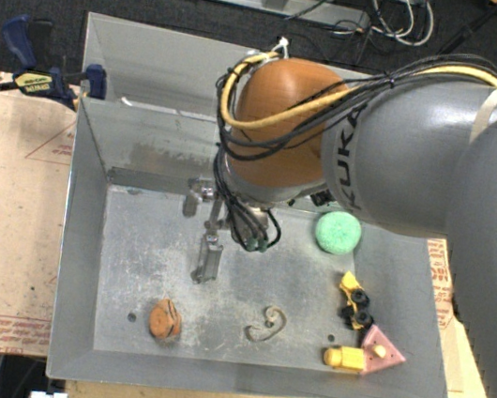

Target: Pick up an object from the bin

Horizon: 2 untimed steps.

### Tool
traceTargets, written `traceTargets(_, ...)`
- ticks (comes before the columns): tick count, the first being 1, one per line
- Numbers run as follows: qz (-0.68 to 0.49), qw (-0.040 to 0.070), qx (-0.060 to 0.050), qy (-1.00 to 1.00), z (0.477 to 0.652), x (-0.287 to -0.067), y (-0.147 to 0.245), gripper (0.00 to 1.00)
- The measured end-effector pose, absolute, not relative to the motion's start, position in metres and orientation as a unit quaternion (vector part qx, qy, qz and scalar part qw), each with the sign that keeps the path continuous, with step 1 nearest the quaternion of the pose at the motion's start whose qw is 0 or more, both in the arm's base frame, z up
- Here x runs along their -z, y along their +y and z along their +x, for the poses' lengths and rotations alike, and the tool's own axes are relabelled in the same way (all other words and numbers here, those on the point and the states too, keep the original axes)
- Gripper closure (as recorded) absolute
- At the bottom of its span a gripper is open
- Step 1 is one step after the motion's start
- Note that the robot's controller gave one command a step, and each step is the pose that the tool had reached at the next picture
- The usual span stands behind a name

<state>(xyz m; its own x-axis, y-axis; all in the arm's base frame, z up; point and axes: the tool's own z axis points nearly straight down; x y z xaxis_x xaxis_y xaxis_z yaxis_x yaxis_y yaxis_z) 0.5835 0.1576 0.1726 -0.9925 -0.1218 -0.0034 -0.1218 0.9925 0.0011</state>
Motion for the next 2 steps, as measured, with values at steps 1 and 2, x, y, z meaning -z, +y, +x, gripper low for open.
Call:
traceTargets(1, -0.143, -0.001, -0.001, 0.99, 0.516, -0.151, 0.171, 0.0)
traceTargets(2, -0.232, 0.0, -0.001, 0.973, 0.515, -0.136, 0.188, 0.0)
